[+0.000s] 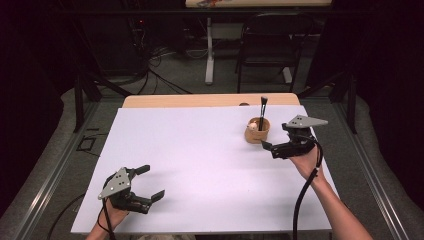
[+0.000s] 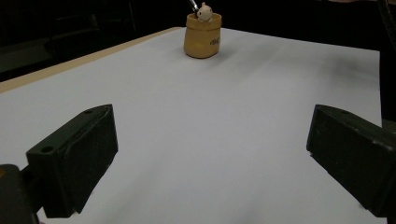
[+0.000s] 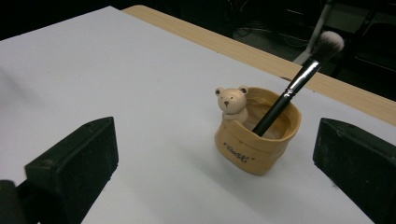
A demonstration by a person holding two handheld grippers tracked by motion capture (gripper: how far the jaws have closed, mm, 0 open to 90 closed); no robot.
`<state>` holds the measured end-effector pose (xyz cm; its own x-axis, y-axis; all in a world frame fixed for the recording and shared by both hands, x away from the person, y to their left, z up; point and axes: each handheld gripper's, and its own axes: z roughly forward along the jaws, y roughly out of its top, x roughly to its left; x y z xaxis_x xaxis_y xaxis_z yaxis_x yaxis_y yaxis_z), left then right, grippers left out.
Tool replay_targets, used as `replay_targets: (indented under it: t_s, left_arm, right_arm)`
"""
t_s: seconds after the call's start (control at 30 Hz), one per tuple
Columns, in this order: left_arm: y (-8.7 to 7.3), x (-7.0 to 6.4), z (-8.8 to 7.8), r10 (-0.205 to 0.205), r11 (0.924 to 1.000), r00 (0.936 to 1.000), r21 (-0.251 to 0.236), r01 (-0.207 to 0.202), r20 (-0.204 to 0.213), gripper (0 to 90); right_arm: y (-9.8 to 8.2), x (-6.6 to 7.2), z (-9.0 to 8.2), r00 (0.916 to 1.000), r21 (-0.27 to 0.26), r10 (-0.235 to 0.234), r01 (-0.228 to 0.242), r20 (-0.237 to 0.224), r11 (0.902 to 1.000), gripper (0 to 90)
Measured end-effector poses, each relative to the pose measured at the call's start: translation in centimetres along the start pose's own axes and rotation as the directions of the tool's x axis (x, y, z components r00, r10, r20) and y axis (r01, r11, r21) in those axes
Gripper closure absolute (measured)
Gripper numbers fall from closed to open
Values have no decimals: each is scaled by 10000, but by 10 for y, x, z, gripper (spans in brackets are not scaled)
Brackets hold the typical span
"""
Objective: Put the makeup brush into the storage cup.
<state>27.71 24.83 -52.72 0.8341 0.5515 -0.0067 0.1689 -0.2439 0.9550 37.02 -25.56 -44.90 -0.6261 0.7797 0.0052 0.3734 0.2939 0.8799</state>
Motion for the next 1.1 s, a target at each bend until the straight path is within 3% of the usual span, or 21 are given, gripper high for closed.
replay_targets:
  t_s: [0.6, 1.1]
  left_arm:
    - [1, 0, 1, -9, 10000, 9999, 38, 9, 142, 20]
    - [0, 0, 2, -42, 9999, 9998, 135, 39, 170, 20]
  right_arm:
    - [-23, 30, -22, 9972, 120, -260, 269, -699, 9996, 0]
    - [-53, 52, -28, 9925, 357, -381, 425, -1160, 9985, 0]
